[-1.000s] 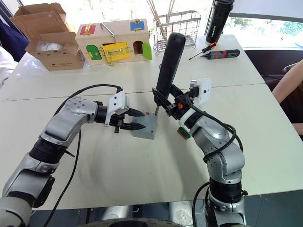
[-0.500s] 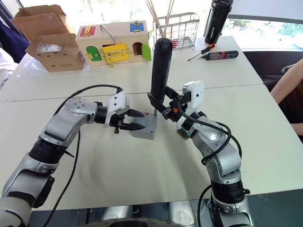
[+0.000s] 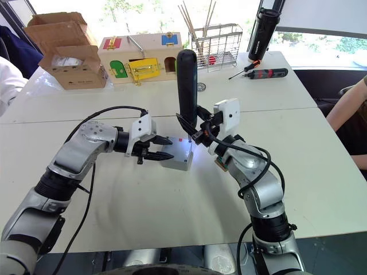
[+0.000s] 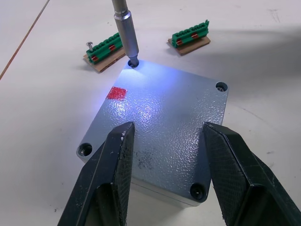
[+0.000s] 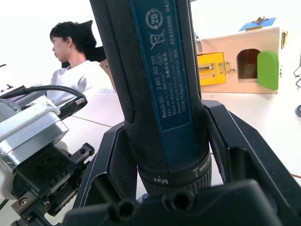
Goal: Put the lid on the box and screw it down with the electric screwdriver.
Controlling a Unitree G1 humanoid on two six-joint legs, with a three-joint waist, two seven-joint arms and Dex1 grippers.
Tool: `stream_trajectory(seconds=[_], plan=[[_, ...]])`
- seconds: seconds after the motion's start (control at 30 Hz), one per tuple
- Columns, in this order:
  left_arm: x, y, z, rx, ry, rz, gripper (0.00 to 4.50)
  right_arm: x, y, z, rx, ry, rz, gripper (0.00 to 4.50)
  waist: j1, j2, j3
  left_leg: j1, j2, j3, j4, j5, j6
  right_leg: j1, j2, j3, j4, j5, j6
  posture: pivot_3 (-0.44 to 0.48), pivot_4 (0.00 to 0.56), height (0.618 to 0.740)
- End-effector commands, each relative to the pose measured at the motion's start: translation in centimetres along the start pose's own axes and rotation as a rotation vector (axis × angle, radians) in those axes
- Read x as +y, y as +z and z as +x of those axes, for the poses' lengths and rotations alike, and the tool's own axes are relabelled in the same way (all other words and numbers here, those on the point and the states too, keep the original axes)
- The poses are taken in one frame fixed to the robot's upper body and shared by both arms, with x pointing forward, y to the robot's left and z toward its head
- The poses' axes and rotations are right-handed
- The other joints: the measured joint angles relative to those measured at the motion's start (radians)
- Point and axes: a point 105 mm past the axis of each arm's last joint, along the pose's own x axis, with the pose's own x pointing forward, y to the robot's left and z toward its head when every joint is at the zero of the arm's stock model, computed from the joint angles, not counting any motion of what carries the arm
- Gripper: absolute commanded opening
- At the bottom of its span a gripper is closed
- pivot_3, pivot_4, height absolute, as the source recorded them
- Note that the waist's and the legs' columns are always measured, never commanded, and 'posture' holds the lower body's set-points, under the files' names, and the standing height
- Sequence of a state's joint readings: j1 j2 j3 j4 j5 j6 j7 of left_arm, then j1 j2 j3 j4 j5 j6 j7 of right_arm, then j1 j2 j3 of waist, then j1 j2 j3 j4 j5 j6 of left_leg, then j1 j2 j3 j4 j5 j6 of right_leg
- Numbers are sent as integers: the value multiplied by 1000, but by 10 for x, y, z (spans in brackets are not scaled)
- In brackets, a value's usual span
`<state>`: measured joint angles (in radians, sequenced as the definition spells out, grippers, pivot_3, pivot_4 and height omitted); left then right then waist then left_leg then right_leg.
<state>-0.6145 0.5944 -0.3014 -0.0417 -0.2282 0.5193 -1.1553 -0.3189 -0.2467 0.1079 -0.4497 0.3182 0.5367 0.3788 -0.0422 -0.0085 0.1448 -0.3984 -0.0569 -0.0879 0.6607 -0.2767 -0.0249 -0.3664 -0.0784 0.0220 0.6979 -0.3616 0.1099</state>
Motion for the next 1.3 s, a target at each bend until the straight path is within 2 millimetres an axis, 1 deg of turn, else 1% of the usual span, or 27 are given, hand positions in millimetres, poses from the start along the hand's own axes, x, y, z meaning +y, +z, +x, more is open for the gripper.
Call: stream_trajectory(seconds=[0.03, 0.17, 0.47, 0.83, 0.97, 1.03, 1.07, 1.13, 1.23, 1.3], plan=[[-1, 1, -1, 2, 1, 10, 2328, 2, -38, -3, 139, -6, 61, 1796, 0, 0, 0, 1, 0, 0, -1, 0, 0, 1, 0, 0, 0, 0, 0, 0, 150, 740], [-2, 1, 1, 3, -1, 10, 2328, 1, -36, -4, 123, -11, 57, 1796, 1, 0, 0, 7, 0, 0, -5, -1, 2, 8, 0, 0, -9, 0, 0, 0, 150, 740], [-3, 0, 4, 4, -9, 14, 2328, 1, -36, -6, 113, -20, 49, 1796, 1, 0, 0, 8, 0, 0, -10, 0, 0, 8, 0, 0, -12, 0, 0, 0, 150, 740], [-3, 0, 5, 7, -13, 15, 2328, 0, -35, -7, 107, -28, 35, 1796, 1, 0, 0, 8, 0, 0, -10, -1, 1, 9, -1, 0, -13, 0, 0, 0, 150, 740], [-3, -2, 6, 11, -13, 12, 2328, -2, -31, -7, 95, -36, 18, 1796, 2, 0, 0, 8, 0, 0, -10, -1, 1, 9, -1, 0, -14, 0, 0, 0, 150, 740], [-5, -4, 7, 12, -17, 10, 2328, -5, -23, -7, 69, -38, -11, 1796, 3, 0, 0, 8, 0, 0, -10, -1, 1, 9, -1, 0, -14, 0, 0, 0, 150, 740], [-6, -4, 8, 12, -19, 9, 2328, -7, -15, -7, 48, -40, -28, 1796, 4, 0, 0, 8, 0, 0, -10, -1, 2, 9, -1, 0, -14, 0, 0, 0, 150, 740], [-6, -5, 8, 11, -19, 6, 2328, -12, 8, -5, -4, -46, -62, 1796, 5, 0, 0, 8, 0, 0, -10, -1, 1, 9, -1, 0, -14, 0, 0, 0, 150, 740], [-7, -6, 9, 7, -14, 0, 2328, -19, 52, -4, -94, -46, -104, 1796, 10, 1, 1, 7, 0, 0, -10, -1, 2, 9, -1, 0, -14, 0, 0, 0, 150, 740], [-7, -6, 10, 5, -13, -1, 2328, -19, 73, -5, -132, -34, -106, 1796, 15, 3, 2, 6, 0, 0, -11, -1, 1, 8, -1, 0, -14, 0, 0, 0, 150, 740]])
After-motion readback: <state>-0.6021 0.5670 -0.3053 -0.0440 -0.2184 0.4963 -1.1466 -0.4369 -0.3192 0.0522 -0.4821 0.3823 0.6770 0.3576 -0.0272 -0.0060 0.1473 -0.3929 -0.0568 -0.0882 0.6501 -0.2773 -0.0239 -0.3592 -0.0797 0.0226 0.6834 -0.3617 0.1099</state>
